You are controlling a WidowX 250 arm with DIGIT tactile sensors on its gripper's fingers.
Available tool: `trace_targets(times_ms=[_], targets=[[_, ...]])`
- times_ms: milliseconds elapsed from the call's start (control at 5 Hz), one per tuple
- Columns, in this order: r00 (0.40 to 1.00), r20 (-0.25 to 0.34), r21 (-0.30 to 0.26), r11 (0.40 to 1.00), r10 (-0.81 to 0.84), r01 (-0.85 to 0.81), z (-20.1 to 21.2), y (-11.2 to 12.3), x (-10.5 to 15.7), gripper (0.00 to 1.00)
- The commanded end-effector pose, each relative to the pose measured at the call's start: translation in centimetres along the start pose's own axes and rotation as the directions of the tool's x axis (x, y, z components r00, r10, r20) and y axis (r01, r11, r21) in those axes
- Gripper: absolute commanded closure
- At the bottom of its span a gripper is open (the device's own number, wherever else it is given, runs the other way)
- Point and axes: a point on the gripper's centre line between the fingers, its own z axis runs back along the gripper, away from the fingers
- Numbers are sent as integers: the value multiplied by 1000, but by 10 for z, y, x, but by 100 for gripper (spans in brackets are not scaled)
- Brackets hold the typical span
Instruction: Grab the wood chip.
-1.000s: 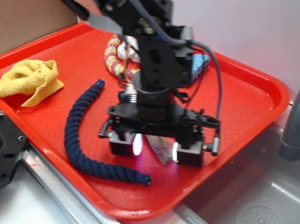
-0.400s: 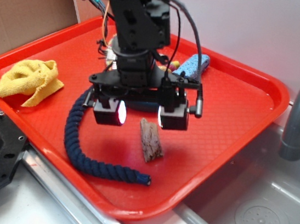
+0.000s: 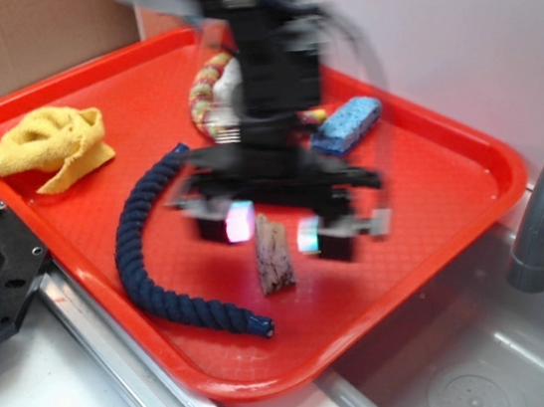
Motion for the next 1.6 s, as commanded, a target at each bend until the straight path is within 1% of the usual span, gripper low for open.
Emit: trace_targets(times_ms=[0, 200, 400, 600, 800, 1000, 1200, 1400], targets=[[1000, -3, -21, 1000, -11, 11, -5, 8, -10, 0], [1000, 3, -29, 1000, -11, 11, -4, 15, -17, 0], [1000, 4, -33, 999, -2, 3, -7, 37, -35, 100], [1000, 1, -32, 999, -10, 10, -8, 34, -34, 100], [999, 8, -21, 999, -49, 49, -5, 18, -36, 100], [985, 13, 0, 985, -170, 170, 9, 17, -26, 100], [934, 29, 49, 934, -355, 353, 57, 23, -2, 0], [934, 29, 49, 934, -355, 353, 57, 23, -2, 0]])
